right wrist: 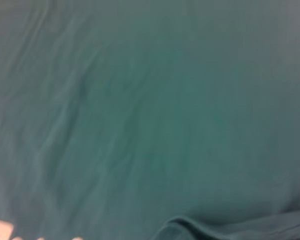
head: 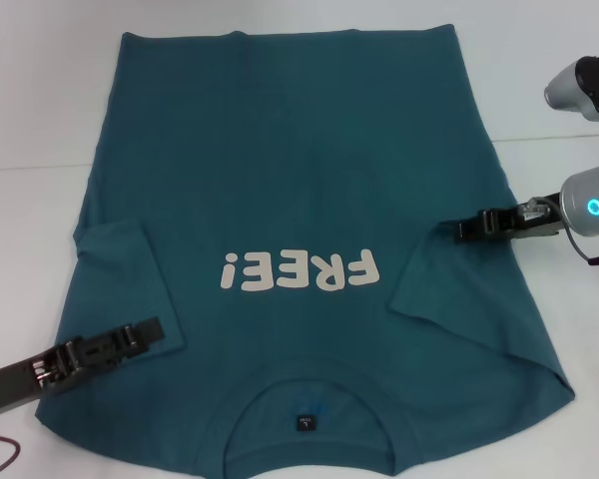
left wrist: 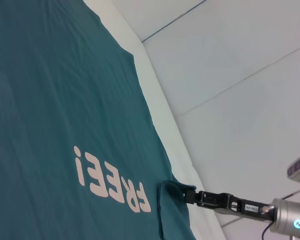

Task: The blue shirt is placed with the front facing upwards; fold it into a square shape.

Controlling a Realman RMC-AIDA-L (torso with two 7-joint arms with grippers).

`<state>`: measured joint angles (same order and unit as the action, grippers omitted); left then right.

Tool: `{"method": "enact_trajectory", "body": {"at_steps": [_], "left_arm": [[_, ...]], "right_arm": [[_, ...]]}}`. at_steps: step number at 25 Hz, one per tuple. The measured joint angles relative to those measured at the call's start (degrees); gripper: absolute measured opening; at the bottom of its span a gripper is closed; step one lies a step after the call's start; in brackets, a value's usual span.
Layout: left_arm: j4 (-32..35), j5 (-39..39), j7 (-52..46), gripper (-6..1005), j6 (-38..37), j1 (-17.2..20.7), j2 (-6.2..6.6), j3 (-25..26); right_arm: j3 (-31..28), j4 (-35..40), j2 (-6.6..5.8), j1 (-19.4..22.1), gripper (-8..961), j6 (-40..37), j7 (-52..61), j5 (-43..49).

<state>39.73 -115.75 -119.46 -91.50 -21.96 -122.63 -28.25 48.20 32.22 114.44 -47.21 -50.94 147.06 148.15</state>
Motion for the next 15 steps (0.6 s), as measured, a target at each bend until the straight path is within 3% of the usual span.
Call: {"method": "enact_trajectory", "body": {"at_steps": [9,12,15], "left_arm": [[-0.8,0.0,0.4,549,0.1,0.1,0.03,0.9],[-0.8,0.0,0.4,549,0.0,-0.1,0.07,0.9],[-0.8,0.0,0.4,549,-0.1,-0.2,0.1,0.9]], "right_arm": [[-0.6,-1.1,2.05,0.4,595,11.0,-3.1,-6.7],[-0.6,-0.5,1.64,0.4,596,11.3,-4.4,-10.3],[-0.6,-0.2,0.46,0.3,598,9.8,-4.4,-11.0]]}}
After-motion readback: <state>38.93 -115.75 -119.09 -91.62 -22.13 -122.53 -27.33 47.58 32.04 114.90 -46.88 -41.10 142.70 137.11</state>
